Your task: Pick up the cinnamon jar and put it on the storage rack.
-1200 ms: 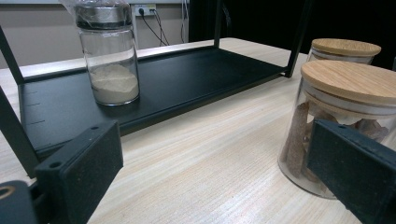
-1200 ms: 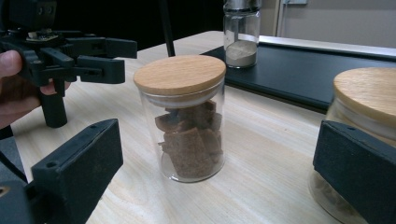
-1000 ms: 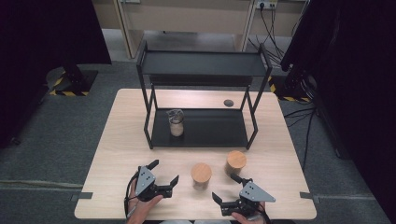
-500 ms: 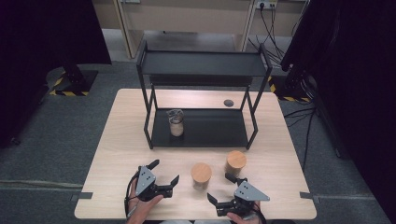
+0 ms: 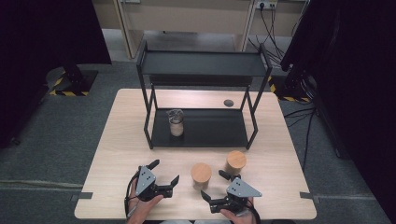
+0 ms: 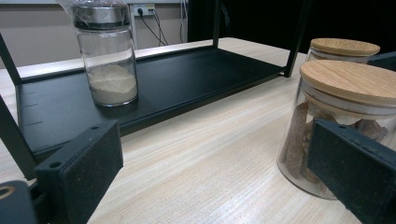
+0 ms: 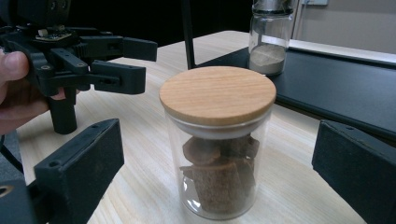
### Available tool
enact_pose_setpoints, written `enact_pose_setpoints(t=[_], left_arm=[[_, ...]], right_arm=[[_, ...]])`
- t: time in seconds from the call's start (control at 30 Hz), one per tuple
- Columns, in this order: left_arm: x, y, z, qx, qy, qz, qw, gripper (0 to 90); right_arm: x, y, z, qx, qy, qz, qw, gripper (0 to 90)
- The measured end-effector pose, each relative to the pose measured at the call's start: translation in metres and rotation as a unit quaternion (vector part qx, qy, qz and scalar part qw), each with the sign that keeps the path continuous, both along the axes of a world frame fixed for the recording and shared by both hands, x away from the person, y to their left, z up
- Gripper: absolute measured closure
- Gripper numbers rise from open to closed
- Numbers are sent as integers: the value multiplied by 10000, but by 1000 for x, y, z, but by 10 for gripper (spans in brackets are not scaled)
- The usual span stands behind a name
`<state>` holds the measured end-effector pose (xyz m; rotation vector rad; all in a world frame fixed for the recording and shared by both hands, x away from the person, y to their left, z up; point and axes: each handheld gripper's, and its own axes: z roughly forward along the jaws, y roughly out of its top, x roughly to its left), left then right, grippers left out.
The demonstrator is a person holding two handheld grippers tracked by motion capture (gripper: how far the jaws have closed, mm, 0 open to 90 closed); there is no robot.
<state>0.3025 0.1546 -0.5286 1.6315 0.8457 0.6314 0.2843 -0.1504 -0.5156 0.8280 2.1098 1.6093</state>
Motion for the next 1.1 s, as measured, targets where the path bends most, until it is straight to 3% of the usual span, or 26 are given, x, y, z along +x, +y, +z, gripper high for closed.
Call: enact_pose_setpoints(t=[0.37,1.1], left_arm=[[0,0,0,-13,13,5,10000,33],[0,0,0,-20,15,-5,10000,33]], right_arm=[[4,6,1,-25,19,8,10000,35],[16,22,-4,-323,112,-130,9993,104]])
